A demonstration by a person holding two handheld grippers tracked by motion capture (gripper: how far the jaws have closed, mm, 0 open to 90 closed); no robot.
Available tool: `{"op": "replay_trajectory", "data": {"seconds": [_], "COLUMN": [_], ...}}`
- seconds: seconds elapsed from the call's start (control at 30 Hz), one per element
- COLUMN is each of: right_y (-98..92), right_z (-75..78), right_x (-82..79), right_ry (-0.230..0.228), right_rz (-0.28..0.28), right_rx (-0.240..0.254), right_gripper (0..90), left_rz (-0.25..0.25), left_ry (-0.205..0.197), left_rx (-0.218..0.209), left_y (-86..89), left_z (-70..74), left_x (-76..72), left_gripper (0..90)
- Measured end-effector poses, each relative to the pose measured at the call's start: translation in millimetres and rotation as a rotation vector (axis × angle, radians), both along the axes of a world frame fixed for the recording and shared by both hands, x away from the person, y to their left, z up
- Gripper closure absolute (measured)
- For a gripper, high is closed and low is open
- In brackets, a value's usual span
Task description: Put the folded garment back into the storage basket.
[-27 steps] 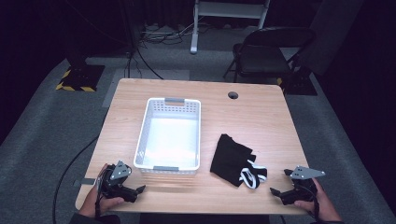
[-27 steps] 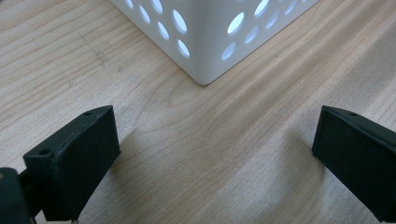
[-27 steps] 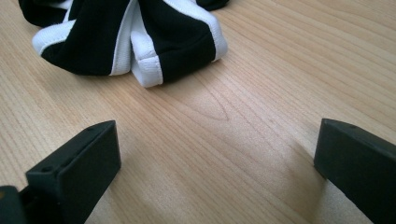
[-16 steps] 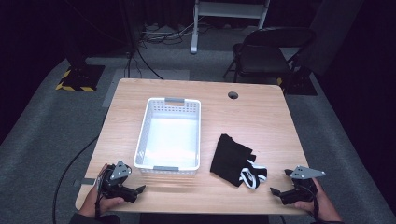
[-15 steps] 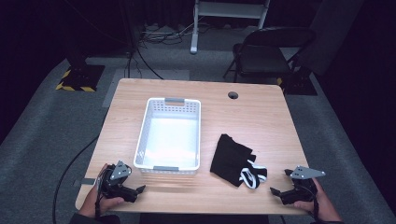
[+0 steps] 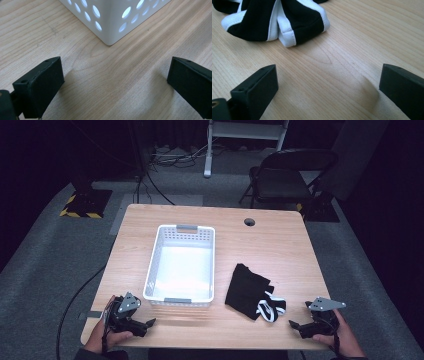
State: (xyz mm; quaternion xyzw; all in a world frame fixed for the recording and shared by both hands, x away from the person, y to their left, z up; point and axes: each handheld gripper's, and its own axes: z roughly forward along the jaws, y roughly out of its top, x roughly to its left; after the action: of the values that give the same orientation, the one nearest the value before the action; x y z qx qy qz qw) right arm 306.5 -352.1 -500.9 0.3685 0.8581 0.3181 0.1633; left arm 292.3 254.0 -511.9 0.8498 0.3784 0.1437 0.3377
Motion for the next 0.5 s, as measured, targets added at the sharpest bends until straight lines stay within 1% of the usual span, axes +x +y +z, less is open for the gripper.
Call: {"op": "replay_trajectory", "data": {"seconds": [0.1,0.2,0.27,0.3,0.43,0.5], "right_y": [2.3,4.8,6.8,8.0,11.6,13.9], "right_z": [3.2,6.8,9.1,10.2,15.1,17.3], "right_x": [-1.0,-0.9,-1.4,-1.4,-1.0,-1.0], "right_ry": [-0.008,-0.018,-0.024,-0.025,-0.023,-0.022], "right_rz": [0.007,0.008,0.019,0.014,0.012,0.013], "right_rx": [-0.002,-0.015,-0.022,-0.025,-0.015,-0.020], "right_gripper": [2.4,2.4,2.1,2.3,2.5,2.5], "left_rz": [0.000,0.000,0.000,0.000,0.000,0.000], "left_ry": [0.000,0.000,0.000,0.000,0.000,0.000], "left_rx": [0.000,0.000,0.000,0.000,0.000,0.000], "left_y": [0.0,0.0,0.0,0.0,0.0,0.0], "left_z": [0.0,0.0,0.0,0.0,0.0,0.0], "left_x": [0.0,0.0,0.0,0.0,0.0,0.0], "left_gripper": [0.6,0.6,0.6,0.6,0.6,0.6]}}
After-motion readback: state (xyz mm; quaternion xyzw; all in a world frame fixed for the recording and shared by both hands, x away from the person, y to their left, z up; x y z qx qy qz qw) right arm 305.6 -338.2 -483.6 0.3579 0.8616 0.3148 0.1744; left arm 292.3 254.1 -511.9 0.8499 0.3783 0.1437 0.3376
